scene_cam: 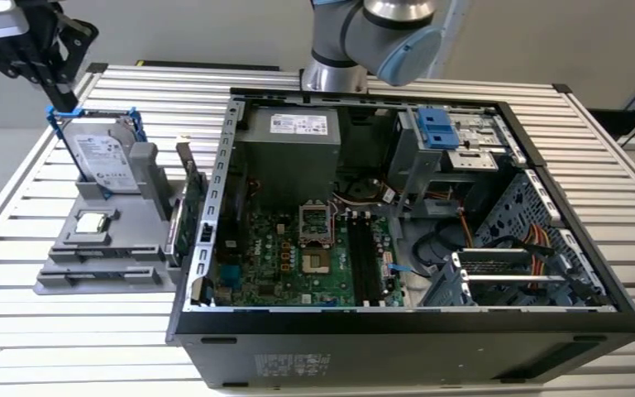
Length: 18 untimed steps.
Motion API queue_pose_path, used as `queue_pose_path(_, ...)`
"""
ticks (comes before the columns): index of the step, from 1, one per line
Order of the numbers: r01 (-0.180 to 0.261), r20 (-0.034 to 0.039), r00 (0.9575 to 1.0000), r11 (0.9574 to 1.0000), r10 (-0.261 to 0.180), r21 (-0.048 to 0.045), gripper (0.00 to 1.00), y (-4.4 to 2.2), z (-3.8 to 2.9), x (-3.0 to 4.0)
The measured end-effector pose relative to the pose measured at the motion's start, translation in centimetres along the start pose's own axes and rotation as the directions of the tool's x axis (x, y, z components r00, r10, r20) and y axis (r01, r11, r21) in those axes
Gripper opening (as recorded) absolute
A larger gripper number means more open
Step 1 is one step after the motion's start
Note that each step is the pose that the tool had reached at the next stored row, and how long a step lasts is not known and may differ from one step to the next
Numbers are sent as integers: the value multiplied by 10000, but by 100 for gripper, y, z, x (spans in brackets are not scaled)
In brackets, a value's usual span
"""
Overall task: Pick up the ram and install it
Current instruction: 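Reach for the ram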
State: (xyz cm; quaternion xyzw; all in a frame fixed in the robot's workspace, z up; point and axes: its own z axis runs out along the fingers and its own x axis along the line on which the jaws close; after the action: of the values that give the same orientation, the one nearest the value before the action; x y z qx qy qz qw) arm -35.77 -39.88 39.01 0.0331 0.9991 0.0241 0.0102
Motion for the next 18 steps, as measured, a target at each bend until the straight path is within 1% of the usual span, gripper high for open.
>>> queue_pose_path(4,0,-1,10000,10000,0,1,0,-2,-1,36)
queue_pose_path(7,1,-1,10000,10000,-1,0,0,-3,-1,46)
queue_pose_path(18,3,-4,10000,10000,-3,1,0,-4,-2,53)
